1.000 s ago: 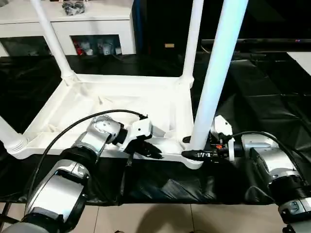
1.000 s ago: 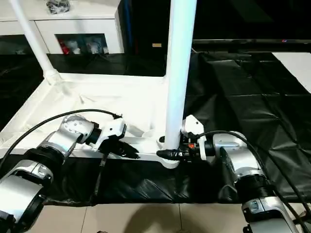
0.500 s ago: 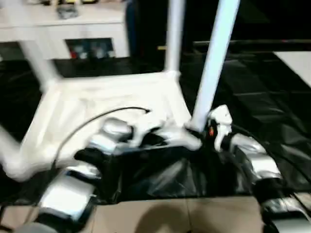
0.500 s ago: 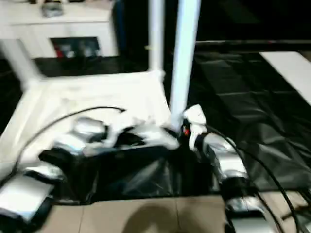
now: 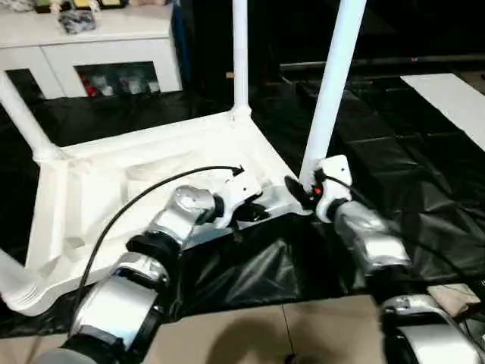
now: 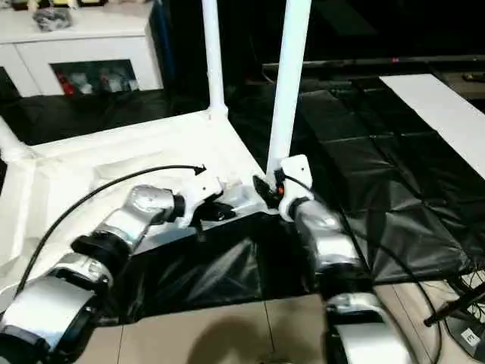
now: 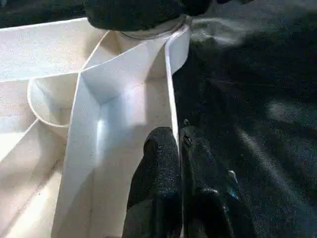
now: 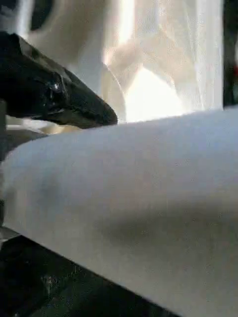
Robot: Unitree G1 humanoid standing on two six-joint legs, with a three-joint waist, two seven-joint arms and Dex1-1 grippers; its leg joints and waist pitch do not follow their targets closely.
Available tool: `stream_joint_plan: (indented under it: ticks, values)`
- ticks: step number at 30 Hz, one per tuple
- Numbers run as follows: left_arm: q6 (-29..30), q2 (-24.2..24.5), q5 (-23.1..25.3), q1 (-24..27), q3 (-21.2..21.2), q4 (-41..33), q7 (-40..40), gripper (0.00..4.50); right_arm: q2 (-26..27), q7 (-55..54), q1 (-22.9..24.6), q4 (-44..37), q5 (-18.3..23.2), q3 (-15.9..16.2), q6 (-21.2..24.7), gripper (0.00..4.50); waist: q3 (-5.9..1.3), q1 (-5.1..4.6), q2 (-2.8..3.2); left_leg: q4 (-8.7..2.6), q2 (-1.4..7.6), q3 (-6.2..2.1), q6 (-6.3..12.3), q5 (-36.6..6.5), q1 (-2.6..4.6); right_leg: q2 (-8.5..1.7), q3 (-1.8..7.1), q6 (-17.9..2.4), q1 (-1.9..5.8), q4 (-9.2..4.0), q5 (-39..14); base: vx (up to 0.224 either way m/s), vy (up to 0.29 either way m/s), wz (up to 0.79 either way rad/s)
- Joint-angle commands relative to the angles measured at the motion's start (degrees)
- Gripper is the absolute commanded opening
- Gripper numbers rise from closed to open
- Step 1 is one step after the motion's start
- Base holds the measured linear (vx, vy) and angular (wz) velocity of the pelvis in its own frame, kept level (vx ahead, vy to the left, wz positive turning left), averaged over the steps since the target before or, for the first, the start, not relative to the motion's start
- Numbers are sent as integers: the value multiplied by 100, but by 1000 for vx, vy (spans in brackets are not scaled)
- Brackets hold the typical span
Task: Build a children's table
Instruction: Rotate leg to tighten
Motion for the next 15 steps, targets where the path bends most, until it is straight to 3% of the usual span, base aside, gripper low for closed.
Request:
stream_joint_plan:
  ticks: [1,5,6,8,9,10,12,14,15]
  values:
    - [-250,-48,30,-47,-278,32,-435,0,26,836,138,-180,65,519,41,318,-322,22,-56,-508,146,-79,309,-2574,82,-59,3,-1210,184,-331,-1635,0,0,0]
    - [-518,244,-53,-9,-274,-11,-1147,0,-551,2202,357,-545,302,735,8,318,-349,70,-76,-448,152,-44,559,-2029,64,-72,17,-1398,217,-270,-1237,39,-17,2]
    - [-554,295,-67,-1,-284,-21,-1276,0,-650,2481,404,-633,368,778,31,318,-348,180,-78,-409,170,-15,697,-1860,87,-60,33,-1483,219,-237,-999,62,-22,6]
    - [-619,376,-72,-3,-297,5,-1446,0,-837,2958,476,-782,428,882,84,318,-377,238,-56,-395,182,-13,784,-1480,51,-43,10,-1579,278,-154,-576,63,-21,4]
    - [-684,462,-93,-11,-298,50,-1657,0,-1019,3382,503,-828,400,969,93,318,-395,349,-47,-357,197,19,918,-1056,87,-34,4,-1730,264,-82,2,50,-17,-3]
    - [-684,462,-93,-11,-298,50,-1657,0,-1019,3382,503,-828,400,969,93,318,-400,372,-53,-340,187,29,957,-969,83,-34,3,-1765,272,-67,121,50,-17,-3]
    - [-724,528,-110,-24,-288,85,-1782,0,-1157,3692,515,-860,393,1042,122,318,-388,475,-51,-339,200,42,995,-923,105,-45,7,-1802,262,-61,130,0,0,0]
    - [-775,640,-113,-65,-290,159,-1936,0,-1323,4087,500,-891,392,1155,216,292,-372,529,-50,-357,203,48,913,-1067,121,-41,10,-1775,255,-83,-174,0,0,0]
    - [-801,681,-102,-84,-302,189,-1971,0,-1358,4190,490,-882,376,1181,226,292,-341,587,-55,-389,213,52,765,-1329,135,-35,26,-1692,239,-121,-632,0,0,0]
